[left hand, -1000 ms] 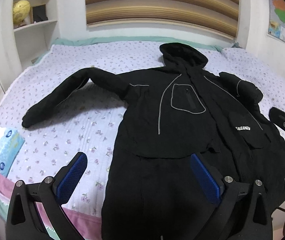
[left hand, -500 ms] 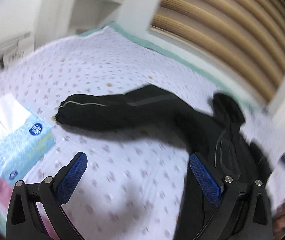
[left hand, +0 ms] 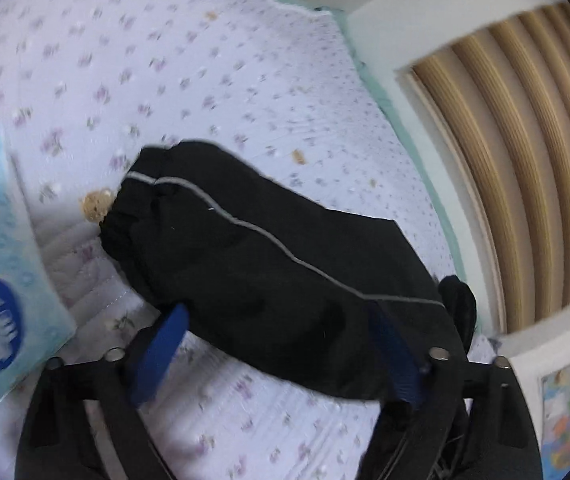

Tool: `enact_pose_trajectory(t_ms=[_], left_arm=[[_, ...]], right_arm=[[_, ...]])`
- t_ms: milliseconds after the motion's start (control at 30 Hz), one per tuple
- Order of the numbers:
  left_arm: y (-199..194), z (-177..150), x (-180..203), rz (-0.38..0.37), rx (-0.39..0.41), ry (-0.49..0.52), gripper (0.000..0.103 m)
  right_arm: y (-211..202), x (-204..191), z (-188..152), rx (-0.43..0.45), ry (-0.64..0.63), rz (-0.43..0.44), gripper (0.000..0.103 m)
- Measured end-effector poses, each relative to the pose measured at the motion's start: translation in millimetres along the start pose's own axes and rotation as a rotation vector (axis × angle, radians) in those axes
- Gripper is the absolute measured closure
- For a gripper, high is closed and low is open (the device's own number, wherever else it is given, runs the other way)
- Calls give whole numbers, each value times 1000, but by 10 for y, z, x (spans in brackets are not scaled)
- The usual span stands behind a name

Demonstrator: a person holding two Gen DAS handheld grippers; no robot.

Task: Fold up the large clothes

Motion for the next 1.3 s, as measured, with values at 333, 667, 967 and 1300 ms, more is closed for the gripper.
enact_pose_trajectory(t_ms=[333, 667, 967, 1300], left_arm=[[-309, -196, -242, 19, 120, -82, 14], [262, 324, 106, 143, 126, 127, 77], [37, 821, 710, 231, 276, 546, 79], [282, 473, 795, 314, 234, 629, 79]], right_arm=[[16, 17, -3, 2, -1, 19, 3], [5, -31, -15, -4, -16, 1, 3], [11, -38, -16, -9, -29, -4, 0], [11, -41, -21, -7, -27, 2, 0]])
Point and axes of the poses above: each gripper's, at about its wrist camera, not at the fingertips, and y roughly the way its jaws point, x to its right, z to its top, the point moved 5 cm from there along y, roughly the way its jaws point, and after that the axes turned 3 degrees about -y, right-handed, at the moved point
